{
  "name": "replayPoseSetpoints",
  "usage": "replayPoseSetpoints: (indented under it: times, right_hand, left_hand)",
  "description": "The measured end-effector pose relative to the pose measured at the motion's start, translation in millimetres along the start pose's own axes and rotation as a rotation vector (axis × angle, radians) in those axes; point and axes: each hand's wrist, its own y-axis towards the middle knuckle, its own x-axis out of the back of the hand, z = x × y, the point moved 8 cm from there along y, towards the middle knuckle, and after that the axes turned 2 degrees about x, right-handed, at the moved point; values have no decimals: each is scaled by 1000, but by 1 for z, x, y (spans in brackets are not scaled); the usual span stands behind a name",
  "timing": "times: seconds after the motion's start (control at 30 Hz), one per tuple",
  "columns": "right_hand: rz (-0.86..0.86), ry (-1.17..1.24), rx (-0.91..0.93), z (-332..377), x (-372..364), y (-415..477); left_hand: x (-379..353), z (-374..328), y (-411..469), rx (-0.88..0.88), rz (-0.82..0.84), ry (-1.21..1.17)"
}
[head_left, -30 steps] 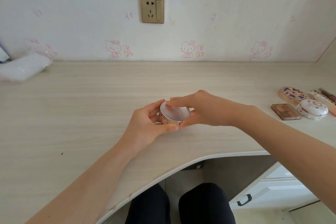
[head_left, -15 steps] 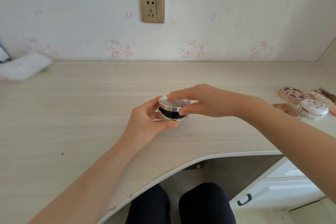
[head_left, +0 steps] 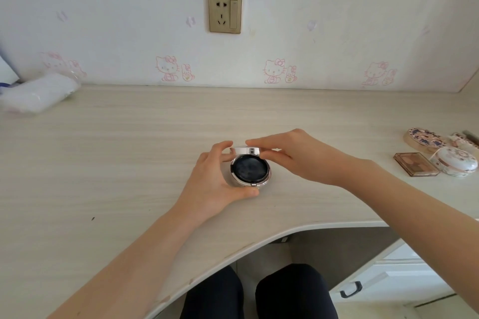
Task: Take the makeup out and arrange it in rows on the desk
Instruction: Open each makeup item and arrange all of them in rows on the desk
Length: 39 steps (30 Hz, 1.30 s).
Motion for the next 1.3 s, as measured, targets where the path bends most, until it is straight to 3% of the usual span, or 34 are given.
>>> replayPoseSetpoints:
  times: [0.23, 0.93, 1.3]
  right_hand:
    - [-1, 19, 1, -7, -12, -7]
    - [89, 149, -100, -18, -5, 13]
    - [43, 158, -121, -18, -9, 6]
  left_hand:
    - [-8, -2, 0, -53, 59, 144]
    - [-6, 3, 3, -28, 24, 142]
    - [-5, 2, 1, -26, 38, 159]
